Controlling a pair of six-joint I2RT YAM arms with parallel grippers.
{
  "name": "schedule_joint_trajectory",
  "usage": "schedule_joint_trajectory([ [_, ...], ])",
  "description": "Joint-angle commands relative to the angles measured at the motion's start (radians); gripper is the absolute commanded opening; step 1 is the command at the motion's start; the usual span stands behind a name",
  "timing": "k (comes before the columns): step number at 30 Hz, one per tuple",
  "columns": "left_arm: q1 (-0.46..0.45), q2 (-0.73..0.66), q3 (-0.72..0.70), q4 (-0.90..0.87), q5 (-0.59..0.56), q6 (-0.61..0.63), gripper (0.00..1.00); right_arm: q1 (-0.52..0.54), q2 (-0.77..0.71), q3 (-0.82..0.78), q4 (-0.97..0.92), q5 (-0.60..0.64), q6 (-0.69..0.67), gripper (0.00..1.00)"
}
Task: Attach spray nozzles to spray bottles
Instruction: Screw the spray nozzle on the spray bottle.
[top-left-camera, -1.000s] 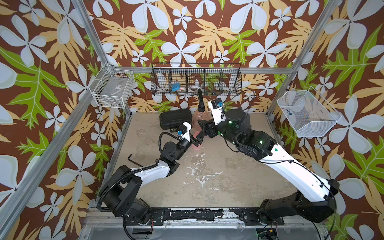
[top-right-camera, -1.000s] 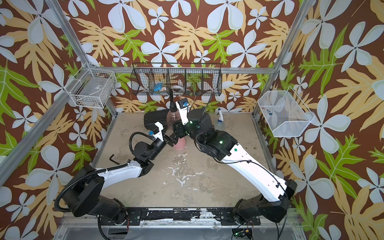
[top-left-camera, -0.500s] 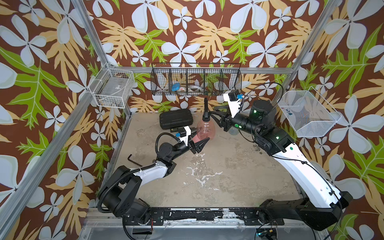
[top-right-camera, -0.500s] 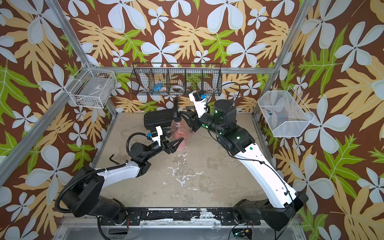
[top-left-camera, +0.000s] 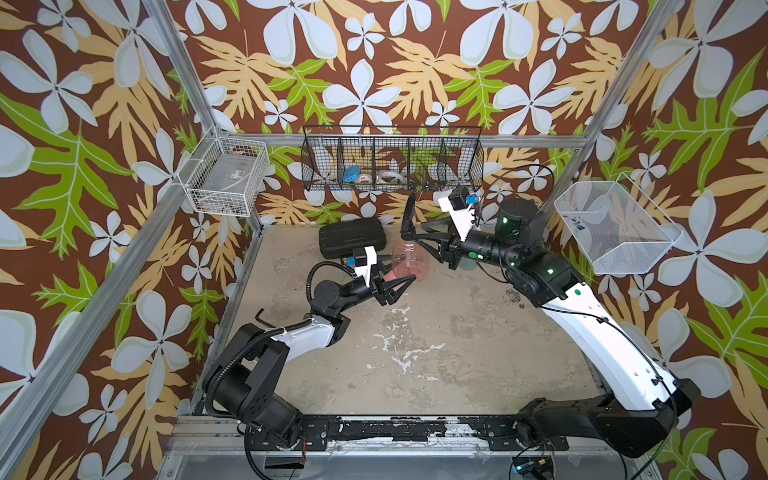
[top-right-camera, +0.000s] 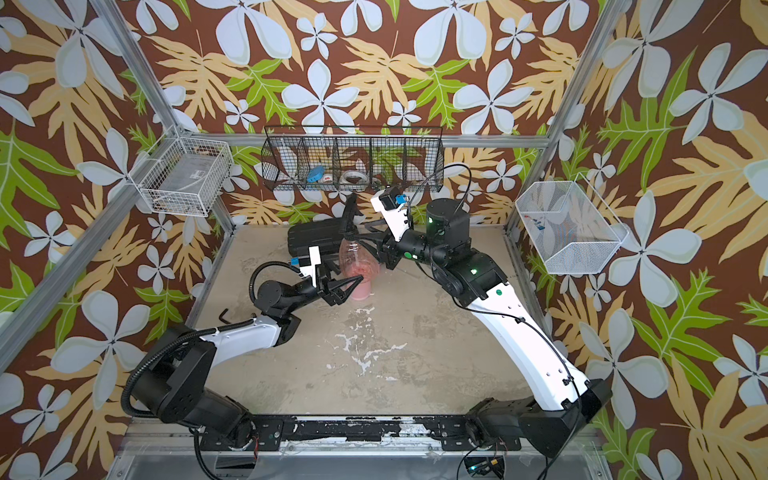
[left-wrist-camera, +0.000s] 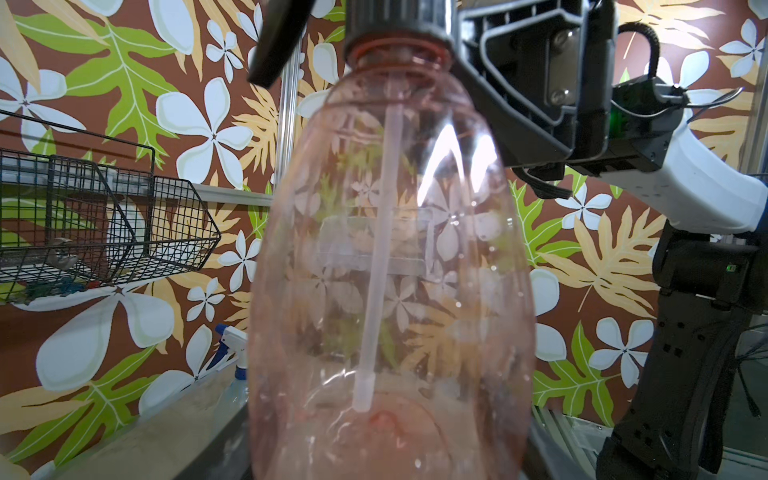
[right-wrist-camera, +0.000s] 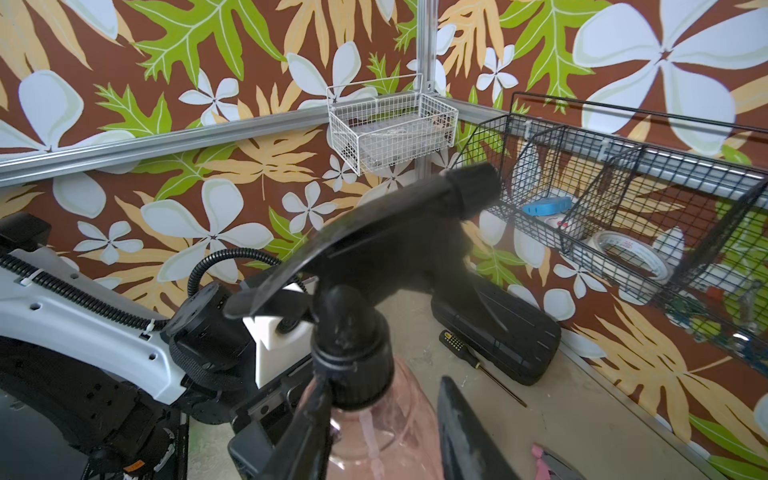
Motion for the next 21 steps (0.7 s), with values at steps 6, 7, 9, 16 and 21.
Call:
schedule_joint_trajectory([
  [6,0.006,0.017,0.024,0.016,0.084,-0.021,0.46,0.001,0.042,0.028,0.01,-0.098,-0.001,0.42],
  [7,0.008,0.016,0.025,0.01,0.083,-0.014,0.45,0.001,0.045,0.032,0.007,-0.098,-0.002,0.42],
  [9,0.009,0.014,0.026,-0.004,0.073,0.002,0.45,0.001,0.047,0.034,0.009,-0.09,0.003,0.42],
  [16,0.008,0.003,0.032,-0.053,0.023,0.046,0.43,0.001,0.051,0.038,0.019,-0.063,0.024,0.43],
  [21,0.008,-0.004,0.032,-0.075,-0.02,0.066,0.42,0.001,0.054,0.032,0.03,-0.07,0.038,0.38],
])
